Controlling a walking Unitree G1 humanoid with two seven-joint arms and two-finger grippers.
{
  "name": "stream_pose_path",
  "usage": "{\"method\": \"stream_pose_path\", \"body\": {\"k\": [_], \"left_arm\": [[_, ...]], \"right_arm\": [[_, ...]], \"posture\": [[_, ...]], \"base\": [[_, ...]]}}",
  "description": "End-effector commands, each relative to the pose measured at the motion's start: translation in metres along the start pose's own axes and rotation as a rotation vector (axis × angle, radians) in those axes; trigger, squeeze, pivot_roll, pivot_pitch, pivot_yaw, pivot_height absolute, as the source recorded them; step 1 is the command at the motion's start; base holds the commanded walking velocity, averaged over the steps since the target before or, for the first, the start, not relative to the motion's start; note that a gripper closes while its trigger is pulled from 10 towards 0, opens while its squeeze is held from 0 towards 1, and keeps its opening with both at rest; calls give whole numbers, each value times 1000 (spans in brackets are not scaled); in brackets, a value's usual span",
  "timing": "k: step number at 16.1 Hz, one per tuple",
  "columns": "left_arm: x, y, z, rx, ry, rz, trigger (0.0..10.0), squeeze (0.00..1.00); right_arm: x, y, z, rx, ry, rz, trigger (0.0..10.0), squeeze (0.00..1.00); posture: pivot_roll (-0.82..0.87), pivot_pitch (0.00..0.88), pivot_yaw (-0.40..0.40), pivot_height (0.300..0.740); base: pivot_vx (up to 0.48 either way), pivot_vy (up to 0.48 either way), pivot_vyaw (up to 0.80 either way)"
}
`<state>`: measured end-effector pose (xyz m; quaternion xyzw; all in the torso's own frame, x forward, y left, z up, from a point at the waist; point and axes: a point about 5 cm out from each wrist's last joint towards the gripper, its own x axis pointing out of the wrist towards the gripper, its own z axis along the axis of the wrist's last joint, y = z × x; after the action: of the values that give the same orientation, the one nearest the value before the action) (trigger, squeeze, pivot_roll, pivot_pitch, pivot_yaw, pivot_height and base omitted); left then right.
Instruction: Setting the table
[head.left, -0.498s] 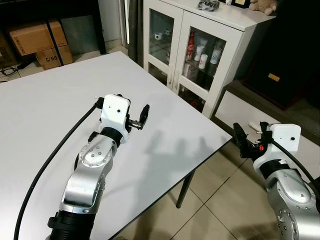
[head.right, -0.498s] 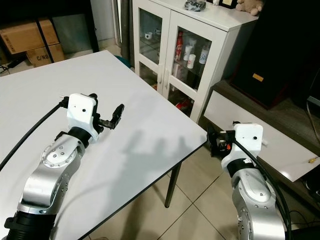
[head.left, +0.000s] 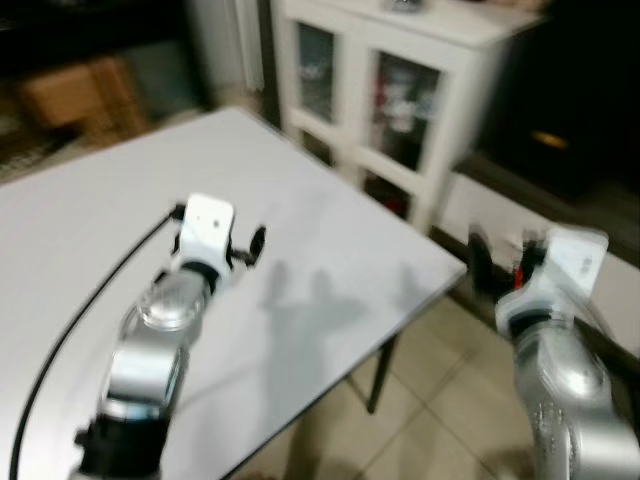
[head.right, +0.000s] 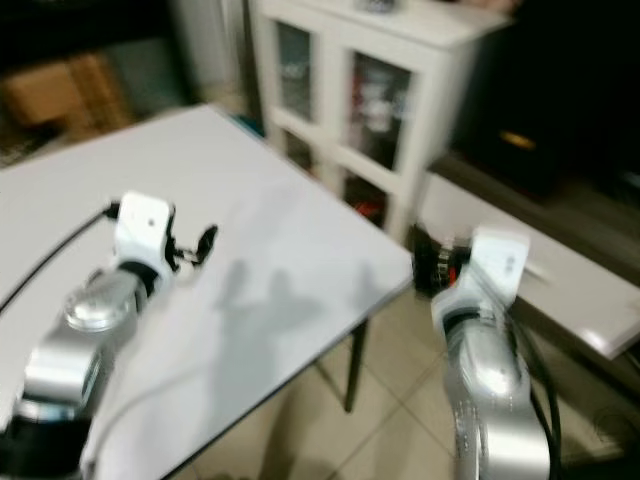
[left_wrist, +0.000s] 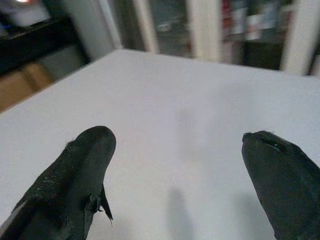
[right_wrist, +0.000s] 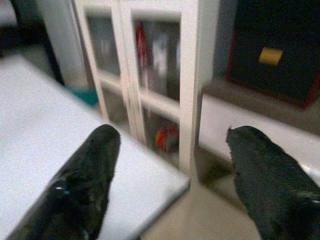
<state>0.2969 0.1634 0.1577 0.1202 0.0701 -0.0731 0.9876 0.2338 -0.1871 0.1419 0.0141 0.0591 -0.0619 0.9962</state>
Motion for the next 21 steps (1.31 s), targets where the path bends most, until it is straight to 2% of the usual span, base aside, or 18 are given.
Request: {"method": "stream_pose_path", "body": {"k": [1, 4, 9, 11, 12, 15, 17, 21], "left_arm": [[0, -1, -1, 3, 10, -4, 10000, 1000], [-2, 4, 4, 21, -14, 27, 10000, 1000], [-4, 11, 7, -25, -49, 108, 10000, 1000], [-11, 8, 2, -16, -38, 100, 10000, 1000], [-13, 6, 2, -3, -34, 94, 10000, 0], [-16, 8, 1, 64, -38, 123, 10000, 0], [-17, 10, 2, 43, -43, 117, 10000, 0], [-18, 10, 5, 60, -53, 113, 10000, 0]], "right_arm": [[2, 1, 5, -44, -23, -12, 10000, 1000], [3, 4, 8, -91, -46, 25, 10000, 1000], [6, 19, 13, -2, -60, 129, 10000, 1000], [7, 24, 15, -10, -66, 155, 10000, 1000], [7, 25, 14, -2, -62, 164, 10000, 1000], [9, 30, 11, 47, -36, 197, 10000, 1000], [11, 31, 11, 48, -39, 197, 10000, 1000], [15, 29, 13, 74, -60, 149, 10000, 1000]], "posture": [[-67, 0, 38, 740], [-59, 0, 30, 740], [-48, 0, 2, 740], [-40, 0, -6, 740], [-36, 0, -9, 740], [-17, 0, -19, 740], [-9, 0, -23, 740], [0, 0, -27, 740]], "base": [[0, 0, 800], [0, 0, 800], [0, 0, 800], [0, 0, 800], [0, 0, 800], [0, 0, 800], [0, 0, 800], [0, 0, 600]]}}
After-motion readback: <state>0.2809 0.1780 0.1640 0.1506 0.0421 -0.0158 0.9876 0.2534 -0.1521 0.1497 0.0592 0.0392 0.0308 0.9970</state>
